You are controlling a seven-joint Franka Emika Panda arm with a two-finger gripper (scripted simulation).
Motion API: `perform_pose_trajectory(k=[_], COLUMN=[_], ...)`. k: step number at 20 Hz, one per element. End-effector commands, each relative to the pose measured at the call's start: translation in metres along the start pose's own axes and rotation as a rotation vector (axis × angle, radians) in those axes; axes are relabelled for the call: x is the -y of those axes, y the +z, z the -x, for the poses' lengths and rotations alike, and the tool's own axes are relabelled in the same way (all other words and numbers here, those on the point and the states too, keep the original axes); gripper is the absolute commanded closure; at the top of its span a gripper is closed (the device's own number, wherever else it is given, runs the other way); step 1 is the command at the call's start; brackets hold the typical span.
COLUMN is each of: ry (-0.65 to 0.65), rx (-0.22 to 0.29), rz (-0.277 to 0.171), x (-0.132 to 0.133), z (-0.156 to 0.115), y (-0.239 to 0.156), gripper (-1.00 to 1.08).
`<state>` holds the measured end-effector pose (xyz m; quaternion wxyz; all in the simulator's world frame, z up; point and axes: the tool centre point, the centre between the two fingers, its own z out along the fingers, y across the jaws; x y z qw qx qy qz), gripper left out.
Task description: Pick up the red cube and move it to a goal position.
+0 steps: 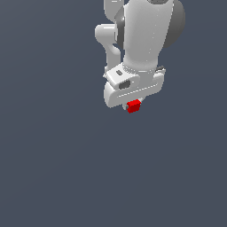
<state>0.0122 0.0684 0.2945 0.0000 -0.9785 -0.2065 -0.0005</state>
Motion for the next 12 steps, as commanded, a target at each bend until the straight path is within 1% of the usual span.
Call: perform_pose_trajectory(k=[1,6,12], ry=[0.000,0.000,0.001], rx=[0.001,0.001,0.001], rz=[0.000,0.000,0.000], x=[0.000,-0.001,-0.002], z=[0.001,0.002,0.001], y=[-0.015,-0.032,-0.034], gripper=[1.08,1.08,1.08])
